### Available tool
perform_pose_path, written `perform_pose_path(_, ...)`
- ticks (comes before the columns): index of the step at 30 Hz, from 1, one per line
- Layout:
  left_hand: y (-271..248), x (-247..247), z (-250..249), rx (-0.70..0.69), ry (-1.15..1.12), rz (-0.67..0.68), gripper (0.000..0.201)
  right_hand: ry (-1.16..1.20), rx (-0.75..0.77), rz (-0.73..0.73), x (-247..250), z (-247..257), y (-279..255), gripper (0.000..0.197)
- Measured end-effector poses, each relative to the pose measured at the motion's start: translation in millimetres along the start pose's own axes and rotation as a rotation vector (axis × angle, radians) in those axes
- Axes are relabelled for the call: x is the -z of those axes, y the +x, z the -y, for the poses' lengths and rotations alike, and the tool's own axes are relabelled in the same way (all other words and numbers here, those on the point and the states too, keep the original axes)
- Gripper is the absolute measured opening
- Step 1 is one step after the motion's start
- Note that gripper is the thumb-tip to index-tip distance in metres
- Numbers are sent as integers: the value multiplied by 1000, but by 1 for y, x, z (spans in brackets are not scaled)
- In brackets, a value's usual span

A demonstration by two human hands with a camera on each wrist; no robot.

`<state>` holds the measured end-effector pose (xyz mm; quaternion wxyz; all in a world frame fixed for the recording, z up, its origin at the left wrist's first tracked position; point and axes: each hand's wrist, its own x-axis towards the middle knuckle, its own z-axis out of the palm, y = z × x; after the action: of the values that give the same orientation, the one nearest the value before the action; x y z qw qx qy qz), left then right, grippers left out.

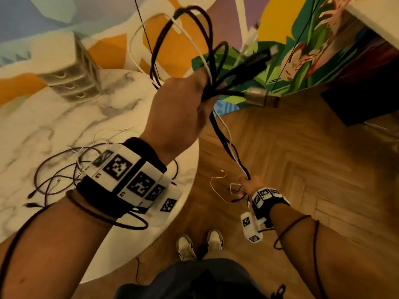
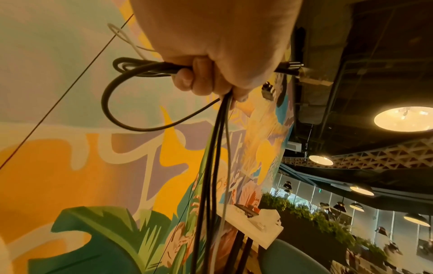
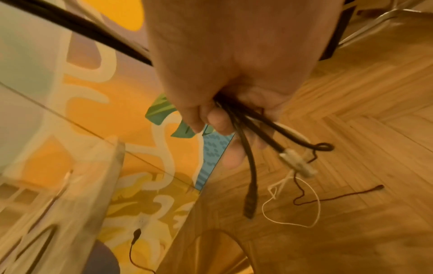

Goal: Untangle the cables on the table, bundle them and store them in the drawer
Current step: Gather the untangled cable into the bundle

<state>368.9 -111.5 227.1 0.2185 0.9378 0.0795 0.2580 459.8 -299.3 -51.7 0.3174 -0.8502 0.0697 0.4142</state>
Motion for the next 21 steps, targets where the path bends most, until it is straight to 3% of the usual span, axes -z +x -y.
perform_pose_path(3,4,4,1,-6,-2,-23,29,-17,-52,-47,3,4,6,49)
perform_pose_path(6,-7,-9,2,23,15,52,25,125,-11,-145,8,21,10,33)
perform_pose_path(8,-15,-19,5,28,17,102,23,225,76,-220,14,43,9,22)
perform_pose_path(10,-17,-23,8,39,19,125,22,341,189,-287,24,67,1,28)
perform_pose_path(15,-3,-11,16,40,20,19,27,656,537,-444,51,124,-21,23)
perform_pose_path(19,-2,-11,19,65,-5,-7,24,558,538,-464,54,124,-4,31)
perform_pose_path(21,-4,-14,19,71,-13,3,26,408,476,-432,52,111,5,26)
